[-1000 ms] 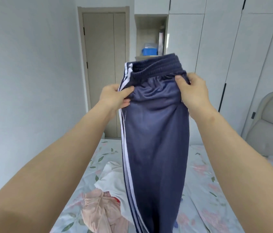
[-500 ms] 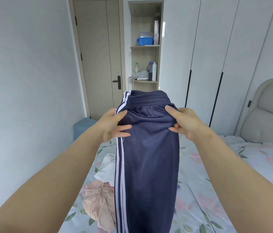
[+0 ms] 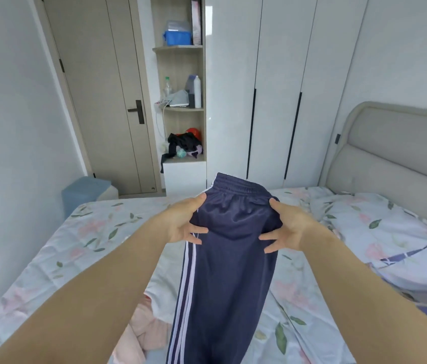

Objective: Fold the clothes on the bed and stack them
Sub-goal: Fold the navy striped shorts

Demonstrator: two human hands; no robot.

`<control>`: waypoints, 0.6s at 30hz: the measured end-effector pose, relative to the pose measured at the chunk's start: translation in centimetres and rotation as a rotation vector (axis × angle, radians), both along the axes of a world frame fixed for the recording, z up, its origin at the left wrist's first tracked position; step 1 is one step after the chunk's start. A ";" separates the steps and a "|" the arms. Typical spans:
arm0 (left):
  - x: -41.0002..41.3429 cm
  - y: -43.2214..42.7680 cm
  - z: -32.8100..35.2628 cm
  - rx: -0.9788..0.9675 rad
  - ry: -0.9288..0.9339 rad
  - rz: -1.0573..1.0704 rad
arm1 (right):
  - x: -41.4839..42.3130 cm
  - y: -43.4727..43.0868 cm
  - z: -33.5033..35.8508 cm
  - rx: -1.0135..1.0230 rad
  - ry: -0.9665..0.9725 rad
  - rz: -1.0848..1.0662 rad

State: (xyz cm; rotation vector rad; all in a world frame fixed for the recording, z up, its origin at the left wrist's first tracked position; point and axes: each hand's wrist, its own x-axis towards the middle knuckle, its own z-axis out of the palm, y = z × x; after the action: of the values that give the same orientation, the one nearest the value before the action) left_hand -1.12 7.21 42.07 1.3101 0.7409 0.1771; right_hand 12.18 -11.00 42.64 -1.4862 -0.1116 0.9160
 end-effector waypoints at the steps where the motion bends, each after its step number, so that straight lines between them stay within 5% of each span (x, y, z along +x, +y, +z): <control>1: 1.7 -0.4 -0.3 0.010 -0.016 0.013 | 0.7 -0.1 -0.2 0.019 -0.016 -0.057; 8: 13.2 -2.8 6.4 0.126 -0.344 -0.005 | 8.3 -1.2 5.5 0.381 -0.292 -0.429; 18: 16.0 -5.1 16.0 0.225 -0.759 -0.053 | 8.5 -4.3 14.7 0.657 -0.705 -0.487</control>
State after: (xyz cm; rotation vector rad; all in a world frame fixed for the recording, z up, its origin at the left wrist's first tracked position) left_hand 14.86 2.13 58.04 1.3353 0.0380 0.6864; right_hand 20.65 -15.31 57.34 -1.0707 -0.4915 -0.0803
